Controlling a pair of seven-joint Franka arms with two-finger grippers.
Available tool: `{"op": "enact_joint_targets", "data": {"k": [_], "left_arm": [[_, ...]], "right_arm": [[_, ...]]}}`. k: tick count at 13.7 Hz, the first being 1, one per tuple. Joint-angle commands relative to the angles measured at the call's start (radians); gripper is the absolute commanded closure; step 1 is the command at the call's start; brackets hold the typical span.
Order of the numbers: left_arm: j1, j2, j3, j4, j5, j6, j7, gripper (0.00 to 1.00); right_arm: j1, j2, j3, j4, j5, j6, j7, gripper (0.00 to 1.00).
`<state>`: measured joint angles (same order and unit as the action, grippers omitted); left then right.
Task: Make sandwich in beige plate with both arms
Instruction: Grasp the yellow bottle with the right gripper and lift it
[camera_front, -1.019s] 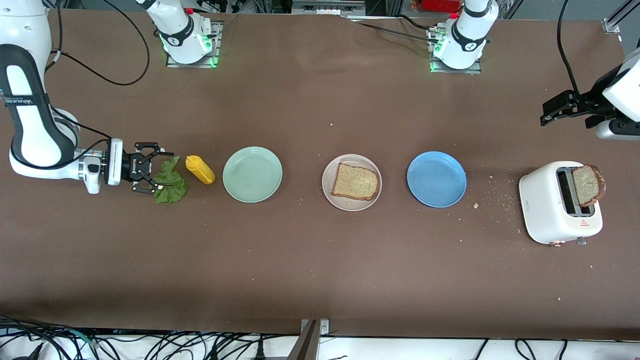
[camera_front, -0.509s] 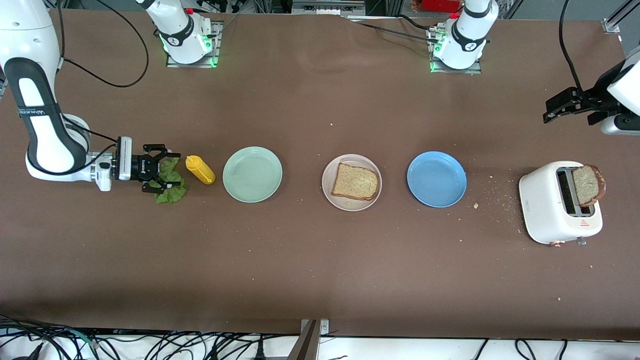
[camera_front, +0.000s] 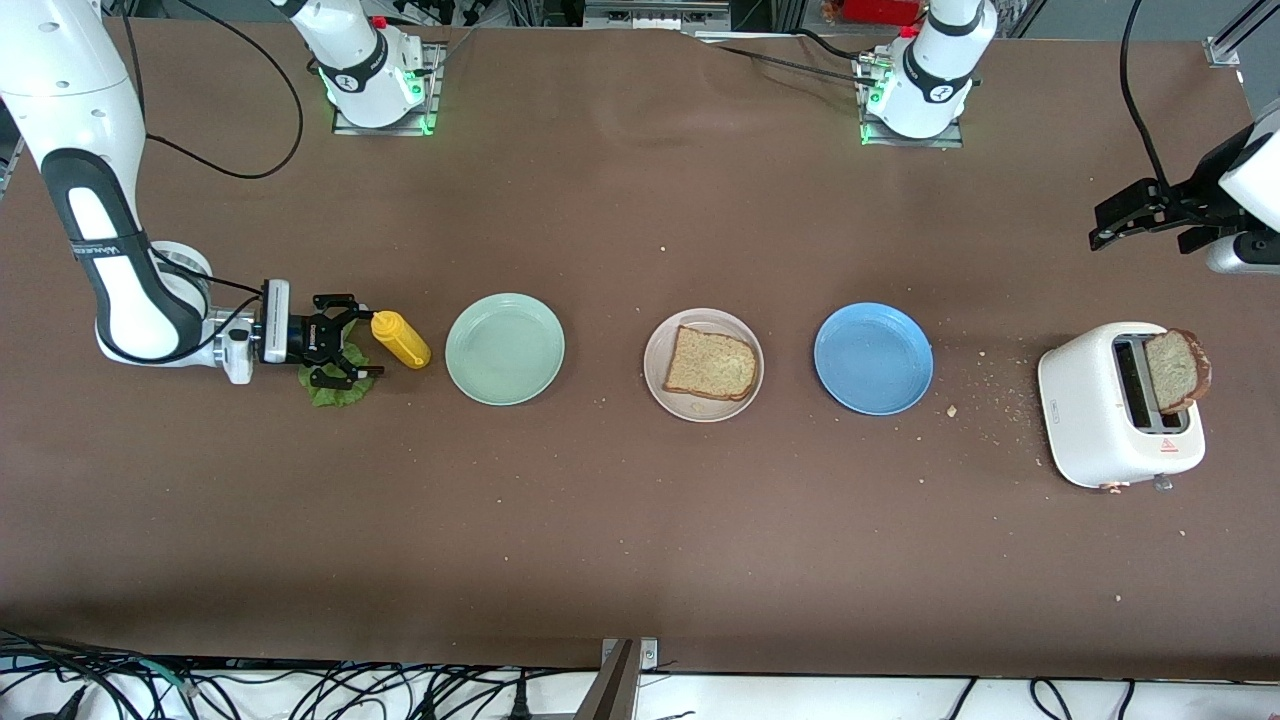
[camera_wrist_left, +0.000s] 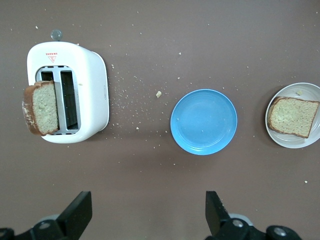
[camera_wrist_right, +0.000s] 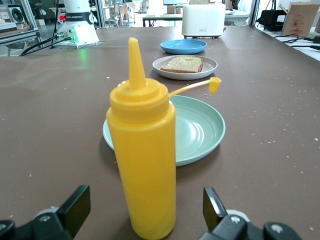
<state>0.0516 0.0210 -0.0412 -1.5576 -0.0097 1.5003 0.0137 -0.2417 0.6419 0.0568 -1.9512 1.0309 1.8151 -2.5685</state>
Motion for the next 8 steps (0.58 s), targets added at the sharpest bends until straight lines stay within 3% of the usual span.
{"op": "enact_joint_targets", "data": {"k": [1,7,8], "left_arm": [[0.007,0.008,-0.003,0.017,-0.015,0.0,-0.003,0.0],[0.014,0.01,-0.003,0.017,-0.018,0.005,-0.006,0.0],[0.014,0.01,-0.003,0.016,-0.016,0.003,-0.006,0.0]], "right_arm": [[0.015,0.005,0.0,-0.012,0.032,0.003,-0.027,0.0],[0.051,0.021,0.0,-0.015,0.098,0.003,-0.016,0.01],[0.051,0.019,0.0,-0.015,0.094,0.003,0.025,0.09]]}}
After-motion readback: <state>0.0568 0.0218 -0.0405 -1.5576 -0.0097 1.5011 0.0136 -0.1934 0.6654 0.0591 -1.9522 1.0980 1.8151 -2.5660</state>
